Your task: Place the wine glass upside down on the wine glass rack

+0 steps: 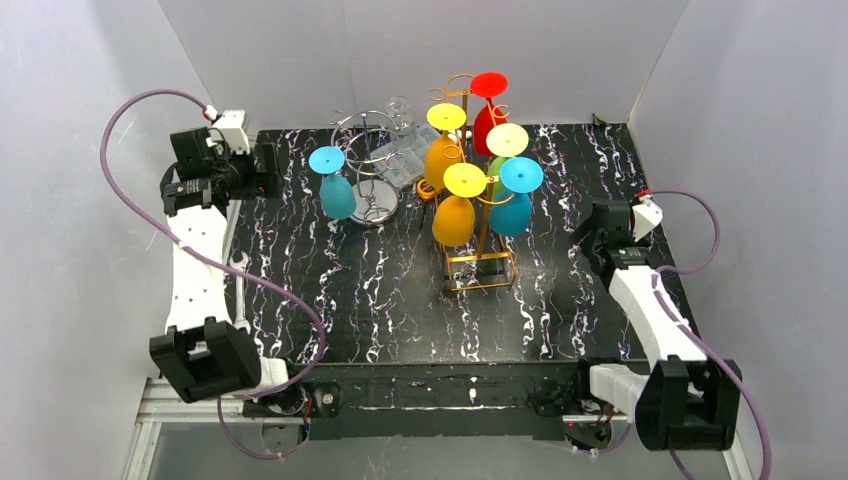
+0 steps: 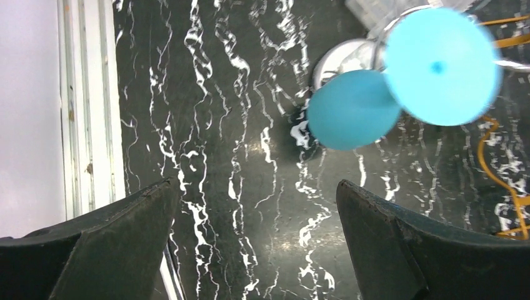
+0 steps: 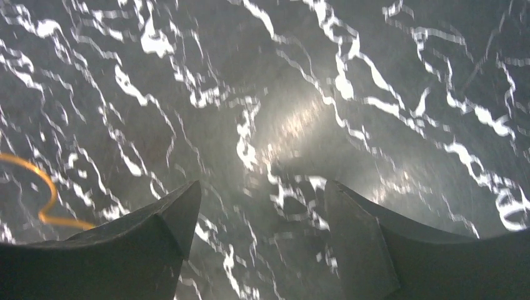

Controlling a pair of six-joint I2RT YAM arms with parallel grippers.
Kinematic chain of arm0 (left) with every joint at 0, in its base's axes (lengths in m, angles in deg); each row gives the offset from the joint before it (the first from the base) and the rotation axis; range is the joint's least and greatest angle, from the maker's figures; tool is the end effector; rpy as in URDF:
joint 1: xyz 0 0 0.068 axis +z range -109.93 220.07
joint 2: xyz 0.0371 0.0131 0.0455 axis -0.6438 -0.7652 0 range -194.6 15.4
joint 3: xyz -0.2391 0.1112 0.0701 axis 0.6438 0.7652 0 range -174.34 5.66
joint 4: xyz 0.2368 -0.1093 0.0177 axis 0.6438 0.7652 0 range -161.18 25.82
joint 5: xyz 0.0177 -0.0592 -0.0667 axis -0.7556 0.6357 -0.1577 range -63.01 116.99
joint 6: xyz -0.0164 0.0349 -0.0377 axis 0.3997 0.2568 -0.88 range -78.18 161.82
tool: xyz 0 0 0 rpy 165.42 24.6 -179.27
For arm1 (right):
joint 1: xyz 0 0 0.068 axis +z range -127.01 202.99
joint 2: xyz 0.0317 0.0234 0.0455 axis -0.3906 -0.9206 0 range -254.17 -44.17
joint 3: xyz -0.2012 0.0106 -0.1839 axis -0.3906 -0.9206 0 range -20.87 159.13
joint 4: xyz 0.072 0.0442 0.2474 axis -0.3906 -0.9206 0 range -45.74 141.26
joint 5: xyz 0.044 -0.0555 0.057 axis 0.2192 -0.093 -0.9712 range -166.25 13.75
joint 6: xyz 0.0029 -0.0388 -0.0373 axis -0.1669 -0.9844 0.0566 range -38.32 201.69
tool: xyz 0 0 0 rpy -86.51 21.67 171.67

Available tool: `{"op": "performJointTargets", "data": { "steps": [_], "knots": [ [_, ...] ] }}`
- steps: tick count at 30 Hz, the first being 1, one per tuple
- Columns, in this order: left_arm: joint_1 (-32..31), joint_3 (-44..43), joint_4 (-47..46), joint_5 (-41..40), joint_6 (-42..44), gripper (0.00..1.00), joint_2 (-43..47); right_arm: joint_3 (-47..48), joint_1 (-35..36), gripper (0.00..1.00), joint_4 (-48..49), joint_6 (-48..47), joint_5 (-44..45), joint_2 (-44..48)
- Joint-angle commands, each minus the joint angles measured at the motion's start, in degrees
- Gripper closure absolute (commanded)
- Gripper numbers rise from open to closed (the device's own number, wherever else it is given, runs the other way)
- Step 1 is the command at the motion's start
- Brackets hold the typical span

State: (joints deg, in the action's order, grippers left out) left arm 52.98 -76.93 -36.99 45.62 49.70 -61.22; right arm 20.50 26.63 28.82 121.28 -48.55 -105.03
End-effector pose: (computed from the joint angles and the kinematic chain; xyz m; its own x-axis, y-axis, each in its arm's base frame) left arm 0.2863 0.0539 0.4045 -0.4481 0.0307 -0.8935 0.1253 0.9917 -0.0288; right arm 0.2216 -0.0025 0.2484 -0.3298 0.5444 -0.7713 0.6477 0.7249 0.2347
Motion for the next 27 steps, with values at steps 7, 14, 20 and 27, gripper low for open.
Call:
{"op": "performJointTargets", "data": {
  "steps": [7,14,20,27],
  "knots": [
    [5.2,15.8,-22.0,9.7,-1.0,0.02,-5.5,1.7,-3.1,0.1,33.5,-15.9,6.3,-18.1],
    [4.4,29.8,-38.2,11.9,-6.2,0.02,-8.8,-8.0,-3.1,0.09,49.0,-25.1,5.7,-20.0],
    [0.8,35.3,-45.9,8.8,-11.1,0.02,-12.1,-10.7,-3.1,0.05,55.1,-26.1,3.2,-23.1],
    [-5.5,43.1,-54.9,2.7,-9.2,0.02,-10.7,-10.6,-2.8,0.04,58.1,-28.8,2.6,-24.9]
  ]
}}
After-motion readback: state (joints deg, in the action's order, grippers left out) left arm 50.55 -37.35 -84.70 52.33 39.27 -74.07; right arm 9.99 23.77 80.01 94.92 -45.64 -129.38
